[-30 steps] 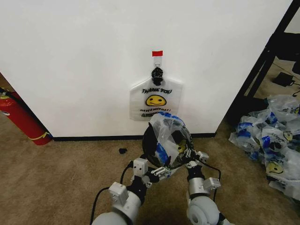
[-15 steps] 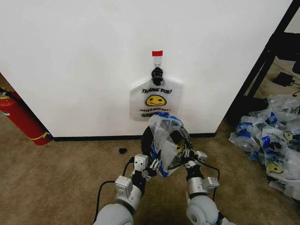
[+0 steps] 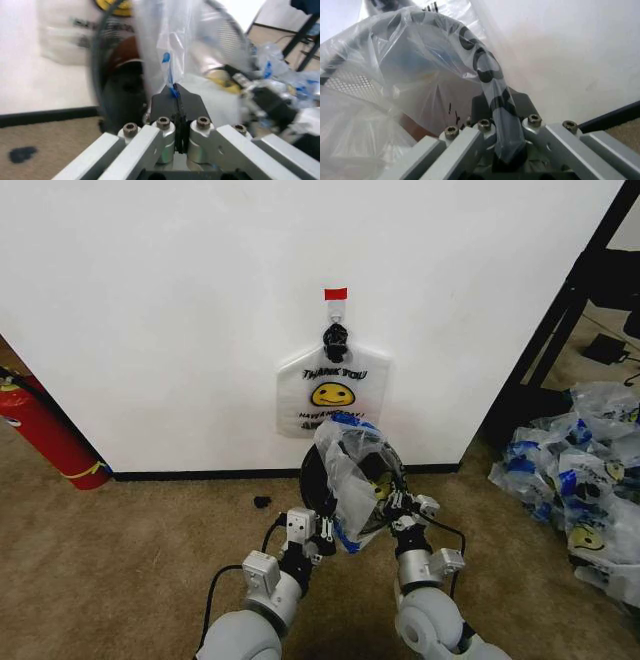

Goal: Pick up the garbage bag from the wall and place it over the trash bin.

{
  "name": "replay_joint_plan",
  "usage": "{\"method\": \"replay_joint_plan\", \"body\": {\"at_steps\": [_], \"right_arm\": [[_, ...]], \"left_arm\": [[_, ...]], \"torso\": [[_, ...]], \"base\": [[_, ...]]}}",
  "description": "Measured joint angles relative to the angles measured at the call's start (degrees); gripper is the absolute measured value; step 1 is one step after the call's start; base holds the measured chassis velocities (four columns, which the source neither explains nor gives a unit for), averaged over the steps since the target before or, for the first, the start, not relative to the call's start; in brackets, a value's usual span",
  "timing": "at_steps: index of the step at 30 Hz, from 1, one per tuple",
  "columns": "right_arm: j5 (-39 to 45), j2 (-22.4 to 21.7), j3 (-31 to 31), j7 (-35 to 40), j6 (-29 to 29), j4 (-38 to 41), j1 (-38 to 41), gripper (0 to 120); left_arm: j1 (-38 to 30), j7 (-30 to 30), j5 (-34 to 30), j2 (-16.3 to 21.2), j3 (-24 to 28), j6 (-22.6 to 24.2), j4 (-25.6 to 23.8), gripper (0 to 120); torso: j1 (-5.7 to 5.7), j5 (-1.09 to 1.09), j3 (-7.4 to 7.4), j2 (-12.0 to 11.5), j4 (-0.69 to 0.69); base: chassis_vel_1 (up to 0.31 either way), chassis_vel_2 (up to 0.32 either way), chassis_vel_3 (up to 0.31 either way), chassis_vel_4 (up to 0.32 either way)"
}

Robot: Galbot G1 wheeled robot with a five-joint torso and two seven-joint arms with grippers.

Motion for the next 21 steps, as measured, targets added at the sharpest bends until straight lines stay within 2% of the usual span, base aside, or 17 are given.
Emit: {"method": "replay_joint_plan", "body": {"at_steps": [5,10,16,21], "right_arm": [[6.76,-1.32,1.54,1.44,-2.79,2.49,0.68,0],[10.52,-2.02,2.47,2.06,-4.15,4.05,1.16,0],[12.47,-2.06,2.61,2.75,-4.41,5.45,1.74,0],[15.82,-2.32,2.61,2.94,-5.14,7.77,0.99,0]], "left_arm": [[2.33,-1.39,0.05,2.55,-4.4,-0.69,-1.75,0],[3.83,-2.44,2.22,3.18,-5.76,-0.57,-2.86,0],[5.22,-2.61,4.39,3.13,-5.45,-0.38,-1.97,0],[4.35,-2.44,5.84,2.72,-5.04,-0.29,0.94,0]], "torso": [[0.0,0.0,0.0,0.0,0.01],[0.0,-0.01,0.0,0.0,0.0],[0.0,0.0,0.0,0.0,0.01],[0.0,0.0,0.0,0.0,0.01]], "base": [[0.0,0.0,0.0,0.0],[0.0,0.0,0.0,0.0],[0.0,0.0,0.0,0.0],[0.0,0.0,0.0,0.0]]}}
